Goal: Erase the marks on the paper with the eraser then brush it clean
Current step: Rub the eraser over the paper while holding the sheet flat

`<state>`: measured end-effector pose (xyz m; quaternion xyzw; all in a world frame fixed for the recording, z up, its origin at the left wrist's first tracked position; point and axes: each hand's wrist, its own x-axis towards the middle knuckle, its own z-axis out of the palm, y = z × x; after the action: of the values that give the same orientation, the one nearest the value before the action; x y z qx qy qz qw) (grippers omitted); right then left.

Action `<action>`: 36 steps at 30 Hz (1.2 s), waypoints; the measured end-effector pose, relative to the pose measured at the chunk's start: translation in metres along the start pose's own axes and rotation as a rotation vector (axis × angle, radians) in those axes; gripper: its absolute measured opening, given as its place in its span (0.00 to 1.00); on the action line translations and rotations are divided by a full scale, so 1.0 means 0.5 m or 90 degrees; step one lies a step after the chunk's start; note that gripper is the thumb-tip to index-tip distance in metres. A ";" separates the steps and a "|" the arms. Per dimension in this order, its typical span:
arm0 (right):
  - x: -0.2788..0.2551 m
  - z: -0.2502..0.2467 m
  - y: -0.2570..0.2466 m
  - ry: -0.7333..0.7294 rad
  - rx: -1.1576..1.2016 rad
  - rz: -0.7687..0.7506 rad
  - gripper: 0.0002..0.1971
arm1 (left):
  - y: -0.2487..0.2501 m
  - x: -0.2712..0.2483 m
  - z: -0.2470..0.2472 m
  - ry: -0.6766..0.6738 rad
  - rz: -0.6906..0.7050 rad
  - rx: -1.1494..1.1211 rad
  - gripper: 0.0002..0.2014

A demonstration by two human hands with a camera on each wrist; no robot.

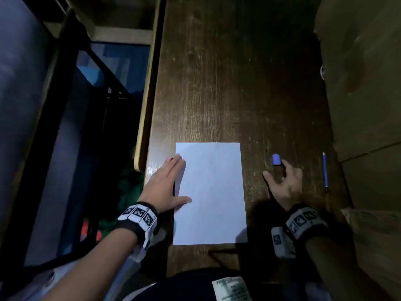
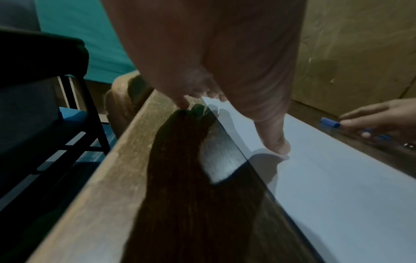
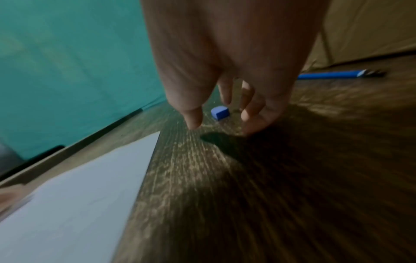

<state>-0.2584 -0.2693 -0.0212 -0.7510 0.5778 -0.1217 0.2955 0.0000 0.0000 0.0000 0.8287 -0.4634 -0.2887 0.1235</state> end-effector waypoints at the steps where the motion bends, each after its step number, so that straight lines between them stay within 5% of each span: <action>1: 0.010 0.006 0.000 0.031 -0.009 -0.038 0.34 | 0.006 0.007 0.006 -0.023 0.005 0.019 0.61; 6: 0.036 0.012 -0.019 0.069 -0.029 -0.145 0.11 | 0.050 -0.014 0.064 -0.008 -0.015 0.101 0.57; 11: 0.055 0.022 -0.049 -0.067 -0.006 -0.118 0.26 | 0.092 -0.078 0.117 0.074 -0.022 0.201 0.54; 15: 0.070 0.033 -0.094 -0.098 -0.005 -0.099 0.16 | 0.122 -0.077 0.097 0.115 -0.011 0.217 0.40; 18: 0.060 0.037 -0.106 -0.090 0.020 -0.077 0.15 | 0.122 -0.021 0.063 0.068 0.019 0.074 0.35; 21: 0.023 0.035 -0.110 -0.112 0.052 -0.153 0.13 | 0.109 0.047 0.048 0.011 0.124 -0.040 0.45; 24: -0.029 0.047 -0.120 -0.172 0.048 -0.297 0.13 | 0.112 0.086 0.051 -0.065 0.174 0.032 0.56; 28: -0.056 0.069 -0.137 -0.281 0.039 -0.343 0.11 | 0.114 0.093 0.061 -0.093 0.159 0.125 0.64; 36: -0.036 0.099 -0.147 -0.166 -0.045 -0.443 0.07 | 0.138 0.103 0.059 -0.104 0.109 0.263 0.75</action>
<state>-0.1794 -0.2258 -0.0146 -0.9214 0.2496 -0.0983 0.2812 -0.0447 -0.0787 -0.0100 0.7680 -0.5896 -0.2422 -0.0629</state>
